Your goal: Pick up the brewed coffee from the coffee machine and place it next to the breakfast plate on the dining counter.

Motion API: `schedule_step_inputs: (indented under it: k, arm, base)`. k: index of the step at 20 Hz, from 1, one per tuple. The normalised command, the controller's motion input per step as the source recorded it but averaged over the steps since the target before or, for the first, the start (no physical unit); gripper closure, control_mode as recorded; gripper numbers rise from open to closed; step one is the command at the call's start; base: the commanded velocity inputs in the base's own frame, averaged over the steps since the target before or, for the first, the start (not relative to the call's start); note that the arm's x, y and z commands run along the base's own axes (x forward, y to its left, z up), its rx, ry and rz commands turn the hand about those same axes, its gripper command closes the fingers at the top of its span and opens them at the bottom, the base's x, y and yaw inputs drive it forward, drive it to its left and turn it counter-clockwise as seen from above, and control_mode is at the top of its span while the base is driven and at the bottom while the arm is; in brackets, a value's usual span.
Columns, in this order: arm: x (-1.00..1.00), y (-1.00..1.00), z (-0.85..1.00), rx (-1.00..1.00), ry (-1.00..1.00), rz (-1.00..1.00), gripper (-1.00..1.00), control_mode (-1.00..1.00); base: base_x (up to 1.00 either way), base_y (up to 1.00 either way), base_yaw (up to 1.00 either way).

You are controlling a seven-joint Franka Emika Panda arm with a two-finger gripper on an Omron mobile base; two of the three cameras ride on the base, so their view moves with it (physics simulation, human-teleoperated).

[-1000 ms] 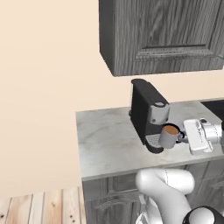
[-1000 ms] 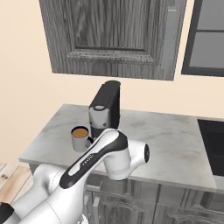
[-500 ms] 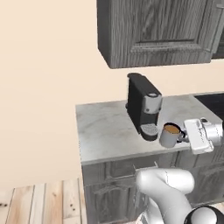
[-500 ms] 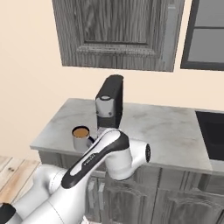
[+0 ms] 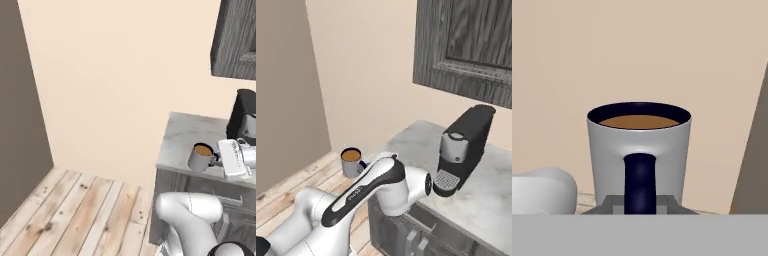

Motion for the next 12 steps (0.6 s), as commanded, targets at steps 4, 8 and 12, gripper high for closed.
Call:
schedule_step_inputs:
  k: [4,8,12]
  arm:
    - [0.00,0.00,0.00,0.00,0.00,0.00,1.00,1.00]
    - [0.00,0.00,0.00,0.00,0.00,0.00,1.00,1.00]
    - [0.00,0.00,0.00,0.00,0.00,0.00,1.00,1.00]
  base:
    - [-0.37,0.44,0.99]
    - [-0.42,0.47,0.98]
    - [-0.36,0.41,0.99]
